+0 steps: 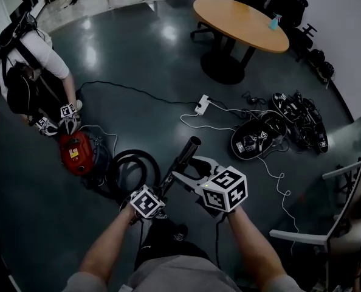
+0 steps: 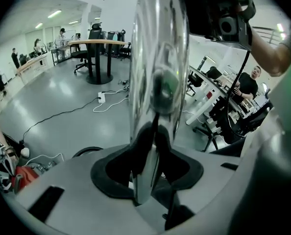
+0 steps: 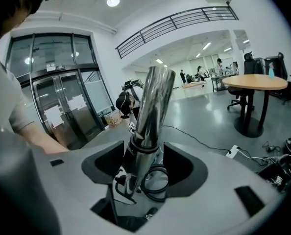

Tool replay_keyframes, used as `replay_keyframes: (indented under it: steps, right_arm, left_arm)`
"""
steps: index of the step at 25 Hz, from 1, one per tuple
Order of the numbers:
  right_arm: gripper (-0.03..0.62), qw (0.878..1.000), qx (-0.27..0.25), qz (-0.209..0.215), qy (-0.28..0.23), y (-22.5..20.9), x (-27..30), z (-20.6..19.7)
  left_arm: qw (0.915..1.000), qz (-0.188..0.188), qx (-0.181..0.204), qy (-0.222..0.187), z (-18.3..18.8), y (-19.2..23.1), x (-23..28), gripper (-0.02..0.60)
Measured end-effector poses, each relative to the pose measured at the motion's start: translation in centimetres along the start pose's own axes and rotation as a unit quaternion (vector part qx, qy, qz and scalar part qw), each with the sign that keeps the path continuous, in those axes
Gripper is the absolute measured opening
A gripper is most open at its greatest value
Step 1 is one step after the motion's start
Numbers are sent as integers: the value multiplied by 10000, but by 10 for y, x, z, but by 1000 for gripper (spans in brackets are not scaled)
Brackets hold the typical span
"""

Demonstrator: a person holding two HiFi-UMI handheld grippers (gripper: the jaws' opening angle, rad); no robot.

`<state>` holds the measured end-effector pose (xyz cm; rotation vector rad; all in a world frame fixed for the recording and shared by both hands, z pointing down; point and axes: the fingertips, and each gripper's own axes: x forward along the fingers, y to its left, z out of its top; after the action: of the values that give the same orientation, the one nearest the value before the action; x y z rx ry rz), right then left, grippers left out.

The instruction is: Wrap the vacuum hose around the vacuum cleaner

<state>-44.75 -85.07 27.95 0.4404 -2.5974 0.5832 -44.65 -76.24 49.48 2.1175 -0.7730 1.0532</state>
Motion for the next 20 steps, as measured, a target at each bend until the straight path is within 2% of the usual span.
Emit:
replay_keyframes:
  steps: [5,9,15,20]
  right_arm:
    - [225,9992,-46,18,407,-38,61,13]
    - [225,9971,-66,176,736,-66,105,11]
    - [225,9913,-369,429,1189,-101,180,-16]
    - [225,9902,-198,521,1283,-162,224,-53]
  left_arm:
    - [9989,-46,-399,-248,0,55,10,169]
    - [9949,262,-860,-467,-2,94,19,169]
    - [9841,628,-1484,-744,-26,151,62,169]
    - [9738,987,-1809,-957,-29,191,118,169]
